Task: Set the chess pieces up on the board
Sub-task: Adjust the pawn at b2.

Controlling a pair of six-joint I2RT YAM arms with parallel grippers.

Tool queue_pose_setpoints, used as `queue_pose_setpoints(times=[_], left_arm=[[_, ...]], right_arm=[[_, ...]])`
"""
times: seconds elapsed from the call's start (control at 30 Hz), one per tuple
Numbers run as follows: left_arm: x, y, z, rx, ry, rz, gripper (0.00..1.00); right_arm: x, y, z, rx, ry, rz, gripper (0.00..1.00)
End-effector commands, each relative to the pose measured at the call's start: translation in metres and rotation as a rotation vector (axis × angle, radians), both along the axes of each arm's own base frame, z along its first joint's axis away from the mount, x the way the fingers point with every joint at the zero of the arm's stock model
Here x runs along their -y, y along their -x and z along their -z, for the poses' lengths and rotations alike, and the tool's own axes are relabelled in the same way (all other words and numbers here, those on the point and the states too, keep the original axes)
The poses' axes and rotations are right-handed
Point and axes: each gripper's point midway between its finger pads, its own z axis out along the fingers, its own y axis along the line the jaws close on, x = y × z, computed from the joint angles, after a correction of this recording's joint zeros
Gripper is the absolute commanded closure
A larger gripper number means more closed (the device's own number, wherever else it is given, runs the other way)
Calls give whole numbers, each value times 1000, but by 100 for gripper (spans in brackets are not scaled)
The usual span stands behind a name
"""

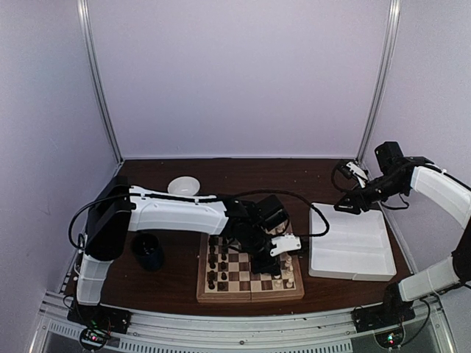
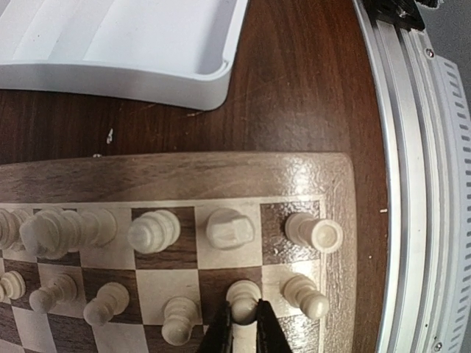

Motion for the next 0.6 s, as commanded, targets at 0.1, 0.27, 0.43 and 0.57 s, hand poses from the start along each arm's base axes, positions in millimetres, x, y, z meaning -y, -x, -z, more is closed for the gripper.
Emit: queue_pose_setpoints(times=[0.1, 0.27, 0.43, 0.57], left_arm=[[-1, -3, -14, 23, 26, 6, 91], [-1, -3, -18, 27, 28, 8, 80], [0, -2, -33, 33, 57, 8, 76], [-2, -8, -53, 76, 75, -13, 74]], right_arm=[[1, 0, -2, -4, -9, 1, 51], [1, 0, -2, -4, -11, 1, 51], [1, -1, -3, -3, -12, 4, 51], [1, -3, -7, 0, -13, 11, 51]])
